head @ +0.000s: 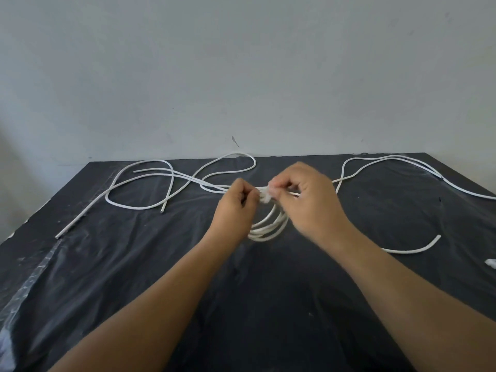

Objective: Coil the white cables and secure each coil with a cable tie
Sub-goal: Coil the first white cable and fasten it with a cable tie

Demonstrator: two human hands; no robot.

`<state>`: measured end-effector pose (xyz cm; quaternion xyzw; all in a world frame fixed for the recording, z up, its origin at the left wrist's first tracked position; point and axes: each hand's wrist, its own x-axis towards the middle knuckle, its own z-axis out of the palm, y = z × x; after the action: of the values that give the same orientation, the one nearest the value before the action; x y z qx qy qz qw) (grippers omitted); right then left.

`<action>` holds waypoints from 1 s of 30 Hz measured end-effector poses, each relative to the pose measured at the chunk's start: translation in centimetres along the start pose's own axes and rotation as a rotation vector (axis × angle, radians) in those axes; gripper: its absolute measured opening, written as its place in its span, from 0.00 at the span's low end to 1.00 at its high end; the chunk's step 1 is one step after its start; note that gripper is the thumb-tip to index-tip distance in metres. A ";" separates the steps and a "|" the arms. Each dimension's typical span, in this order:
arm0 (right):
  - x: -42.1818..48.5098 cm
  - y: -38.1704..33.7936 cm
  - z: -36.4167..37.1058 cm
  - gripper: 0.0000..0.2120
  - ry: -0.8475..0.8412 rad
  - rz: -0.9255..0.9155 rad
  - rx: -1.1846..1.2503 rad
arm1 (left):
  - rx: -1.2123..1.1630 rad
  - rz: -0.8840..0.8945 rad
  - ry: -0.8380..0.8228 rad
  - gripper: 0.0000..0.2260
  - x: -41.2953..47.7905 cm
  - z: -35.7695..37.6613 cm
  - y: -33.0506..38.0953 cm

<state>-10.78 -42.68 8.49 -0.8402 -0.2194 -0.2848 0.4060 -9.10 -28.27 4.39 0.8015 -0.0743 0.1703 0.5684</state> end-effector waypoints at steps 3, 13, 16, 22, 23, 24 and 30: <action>-3.3 0.4 1.2 0.03 -0.136 -0.242 -0.167 | -0.010 -0.031 0.042 0.07 0.9 0.1 0.7; 1.3 0.2 -1.7 0.05 0.041 0.166 0.083 | 0.073 0.061 -0.104 0.07 -1.3 1.3 0.3; 2.8 0.9 -2.0 0.07 0.027 0.407 0.267 | 0.081 0.064 -0.172 0.06 -1.9 1.8 0.7; -3.1 -0.8 -0.6 0.04 -0.155 -0.133 -0.028 | -0.050 -0.078 0.017 0.08 0.3 0.8 0.7; -4.3 -0.5 -0.1 0.05 -0.171 -0.185 -0.050 | -0.079 -0.099 0.019 0.08 0.7 0.8 1.0; -5.0 -0.1 0.2 0.05 -0.170 -0.205 -0.048 | -0.095 -0.110 0.013 0.07 0.9 0.8 1.2; -1.4 -1.0 -2.2 0.05 0.143 0.102 0.198 | -0.080 -0.035 -0.033 0.07 -0.5 1.4 1.4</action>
<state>-13.04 -44.06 9.23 -0.7835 -0.1739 -0.3002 0.5156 -9.73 -30.09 5.02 0.7819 -0.0764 0.1438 0.6018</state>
